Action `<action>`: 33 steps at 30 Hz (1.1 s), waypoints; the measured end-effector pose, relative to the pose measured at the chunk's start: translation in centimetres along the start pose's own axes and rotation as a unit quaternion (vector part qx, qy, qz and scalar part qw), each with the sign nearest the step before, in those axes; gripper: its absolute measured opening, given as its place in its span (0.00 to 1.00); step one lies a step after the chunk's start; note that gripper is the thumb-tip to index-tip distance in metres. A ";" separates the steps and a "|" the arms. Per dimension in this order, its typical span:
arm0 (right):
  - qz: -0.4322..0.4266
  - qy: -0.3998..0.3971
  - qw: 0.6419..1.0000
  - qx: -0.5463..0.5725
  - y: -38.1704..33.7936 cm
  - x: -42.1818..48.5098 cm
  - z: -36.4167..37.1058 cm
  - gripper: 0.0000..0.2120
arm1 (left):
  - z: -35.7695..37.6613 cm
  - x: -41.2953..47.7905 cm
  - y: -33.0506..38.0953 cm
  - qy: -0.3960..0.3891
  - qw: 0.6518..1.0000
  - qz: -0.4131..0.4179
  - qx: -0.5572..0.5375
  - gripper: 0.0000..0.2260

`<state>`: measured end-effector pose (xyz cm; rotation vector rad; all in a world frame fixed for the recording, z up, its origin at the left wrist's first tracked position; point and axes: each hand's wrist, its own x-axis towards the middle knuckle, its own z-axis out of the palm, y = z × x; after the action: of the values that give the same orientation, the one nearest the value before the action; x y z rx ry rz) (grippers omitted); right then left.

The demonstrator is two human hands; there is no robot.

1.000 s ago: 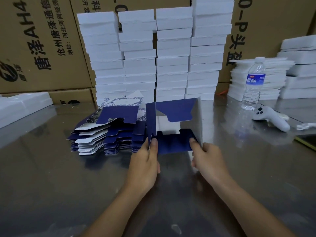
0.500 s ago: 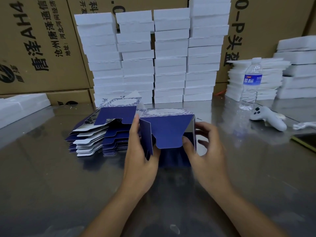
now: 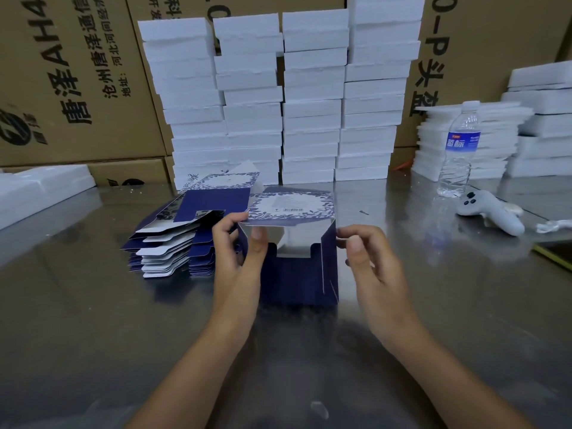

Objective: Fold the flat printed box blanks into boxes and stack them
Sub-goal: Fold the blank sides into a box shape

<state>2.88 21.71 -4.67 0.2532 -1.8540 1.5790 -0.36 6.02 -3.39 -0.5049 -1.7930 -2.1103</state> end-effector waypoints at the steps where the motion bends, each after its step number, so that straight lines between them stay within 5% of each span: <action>1: 0.005 0.015 1.000 -0.002 0.0 0.1 -0.1 0.11 | 0.0 -0.1 0.1 0.000 1.000 -0.003 0.000 0.24; 8: 0.006 -0.002 0.997 -0.077 0.4 0.1 -0.4 0.22 | 0.3 -0.5 0.3 -0.035 0.999 0.003 0.025 0.20; 12: -0.021 0.015 0.988 -0.153 0.4 0.1 -0.5 0.21 | 0.9 -0.9 0.3 -0.037 0.998 0.025 0.048 0.17; 20: -0.041 0.051 0.956 -0.286 0.7 0.0 -1.0 0.15 | 1.5 -2.0 -0.5 -0.046 0.991 0.043 0.117 0.32; 25: -0.040 0.053 0.958 -0.278 0.5 0.0 -1.0 0.18 | 1.6 -1.8 -0.3 -0.044 0.992 0.031 0.114 0.25; 33: -0.005 -0.063 0.924 -0.377 0.5 -0.4 -0.7 0.17 | 1.2 -1.1 -0.3 -0.015 0.997 0.017 0.079 0.21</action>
<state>3.17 22.35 -5.30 0.0101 -2.3995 0.7526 0.51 7.27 -4.00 -0.5225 -1.9335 -1.9299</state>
